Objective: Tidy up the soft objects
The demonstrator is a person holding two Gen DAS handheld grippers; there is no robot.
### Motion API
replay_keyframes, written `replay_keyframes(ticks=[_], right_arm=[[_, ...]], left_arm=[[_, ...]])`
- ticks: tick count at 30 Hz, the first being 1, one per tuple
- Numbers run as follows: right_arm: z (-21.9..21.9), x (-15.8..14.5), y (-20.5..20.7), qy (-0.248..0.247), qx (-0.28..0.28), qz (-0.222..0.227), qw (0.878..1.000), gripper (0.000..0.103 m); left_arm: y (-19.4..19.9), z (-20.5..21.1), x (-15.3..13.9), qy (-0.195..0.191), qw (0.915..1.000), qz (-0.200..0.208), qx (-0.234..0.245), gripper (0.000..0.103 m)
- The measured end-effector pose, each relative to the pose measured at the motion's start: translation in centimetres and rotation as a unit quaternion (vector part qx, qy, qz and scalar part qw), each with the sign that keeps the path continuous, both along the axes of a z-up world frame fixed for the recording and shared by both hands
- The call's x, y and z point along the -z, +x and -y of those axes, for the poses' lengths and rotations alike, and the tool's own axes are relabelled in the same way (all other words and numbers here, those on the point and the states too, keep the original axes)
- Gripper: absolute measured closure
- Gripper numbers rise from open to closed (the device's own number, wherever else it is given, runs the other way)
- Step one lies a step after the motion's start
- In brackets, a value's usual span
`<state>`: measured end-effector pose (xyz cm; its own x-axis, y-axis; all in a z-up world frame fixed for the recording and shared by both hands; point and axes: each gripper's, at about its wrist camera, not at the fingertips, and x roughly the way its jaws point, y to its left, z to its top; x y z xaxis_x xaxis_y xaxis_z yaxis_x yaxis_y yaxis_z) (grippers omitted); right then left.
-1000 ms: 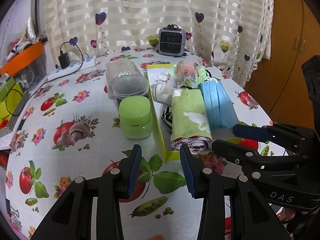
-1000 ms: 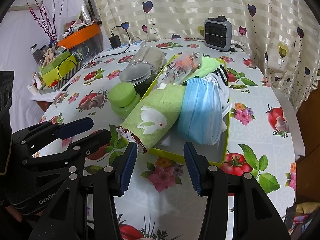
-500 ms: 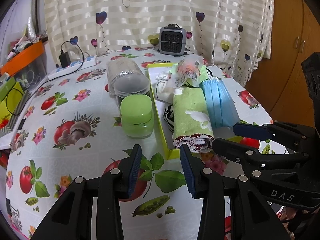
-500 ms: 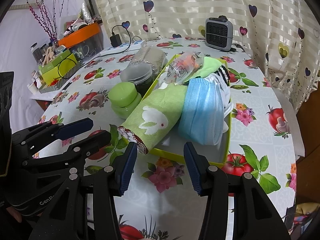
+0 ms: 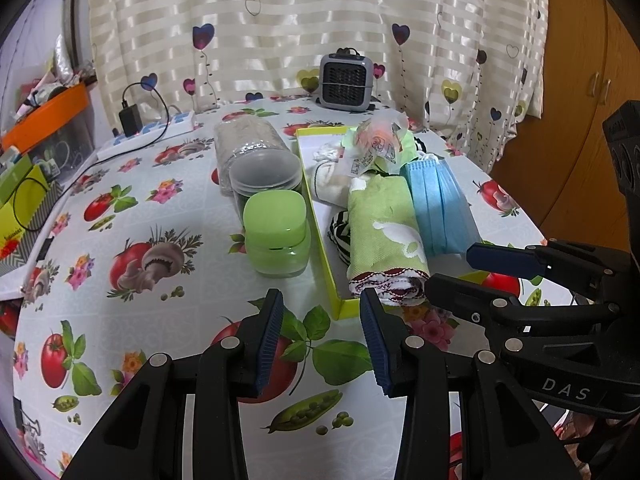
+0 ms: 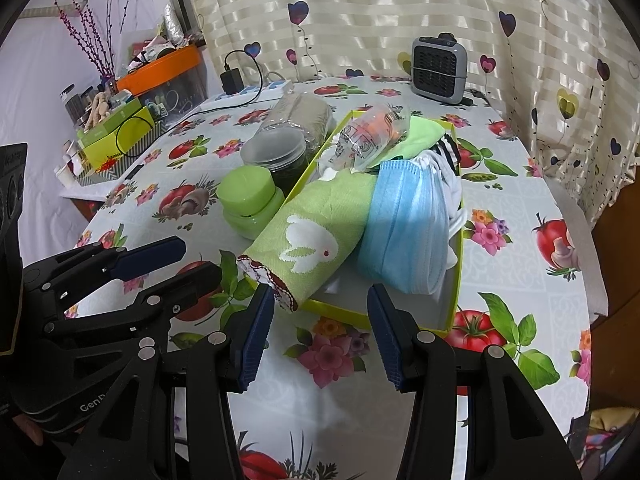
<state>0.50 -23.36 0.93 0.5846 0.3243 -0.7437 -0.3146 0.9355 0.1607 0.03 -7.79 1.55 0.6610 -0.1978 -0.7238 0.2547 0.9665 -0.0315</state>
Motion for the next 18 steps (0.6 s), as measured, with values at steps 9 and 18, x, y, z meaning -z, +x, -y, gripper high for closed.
replay_keyframes(ticks=[9,18], right_arm=[[-0.04,-0.10,0.04,0.000,0.000,0.000,1.000,0.053],[-0.06,0.13,0.05,0.000,0.001,0.000,1.000,0.053]], left_arm=[[0.04,0.08,-0.02,0.001,1.0000,0.000,0.000,0.064],[-0.04,-0.24,0.14,-0.001,1.0000,0.003,0.004,0.064]])
